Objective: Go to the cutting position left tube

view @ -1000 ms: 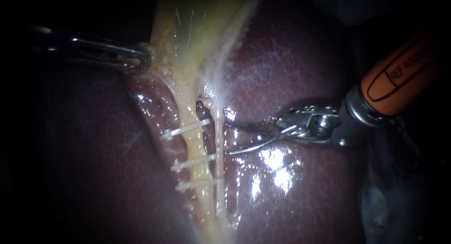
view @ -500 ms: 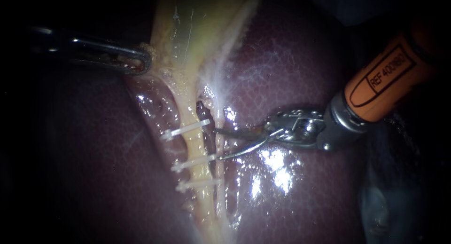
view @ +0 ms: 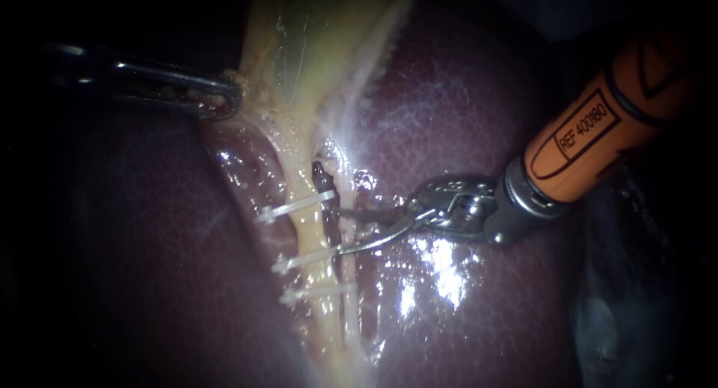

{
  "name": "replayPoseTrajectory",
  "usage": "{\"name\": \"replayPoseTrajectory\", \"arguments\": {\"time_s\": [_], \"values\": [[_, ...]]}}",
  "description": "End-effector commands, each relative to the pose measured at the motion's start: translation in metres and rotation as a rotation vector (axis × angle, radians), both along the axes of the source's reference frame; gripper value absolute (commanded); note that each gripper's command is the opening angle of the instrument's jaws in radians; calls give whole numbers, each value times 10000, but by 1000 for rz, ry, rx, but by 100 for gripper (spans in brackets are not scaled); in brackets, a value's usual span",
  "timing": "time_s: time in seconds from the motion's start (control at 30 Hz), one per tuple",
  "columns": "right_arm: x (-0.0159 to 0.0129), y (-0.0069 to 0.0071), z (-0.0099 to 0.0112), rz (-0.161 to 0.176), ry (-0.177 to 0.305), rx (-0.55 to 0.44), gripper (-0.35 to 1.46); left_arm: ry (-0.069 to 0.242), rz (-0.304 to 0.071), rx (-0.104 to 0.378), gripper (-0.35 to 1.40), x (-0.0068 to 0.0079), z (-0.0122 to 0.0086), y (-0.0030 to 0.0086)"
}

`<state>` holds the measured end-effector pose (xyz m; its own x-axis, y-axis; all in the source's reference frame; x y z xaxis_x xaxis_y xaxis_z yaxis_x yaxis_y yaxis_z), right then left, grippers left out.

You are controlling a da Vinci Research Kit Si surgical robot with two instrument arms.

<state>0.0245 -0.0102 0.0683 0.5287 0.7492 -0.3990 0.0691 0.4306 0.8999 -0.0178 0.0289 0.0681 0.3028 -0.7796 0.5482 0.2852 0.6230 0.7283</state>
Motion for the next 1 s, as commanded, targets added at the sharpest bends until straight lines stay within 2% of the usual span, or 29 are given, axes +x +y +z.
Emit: {"name": "replayPoseTrajectory", "arguments": {"time_s": [0.03,0.2,0.67,1.0], "values": [[1,1,1,-5,1,7,134,0,0,0,-35,0,0,0],[7,2,3,-19,20,40,134,0,0,0,-35,0,0,0],[35,1,-5,-64,137,163,134,-1,1,1,-35,-1,0,0],[62,-5,-17,-49,241,216,132,-1,1,1,-35,-2,1,0]]}}
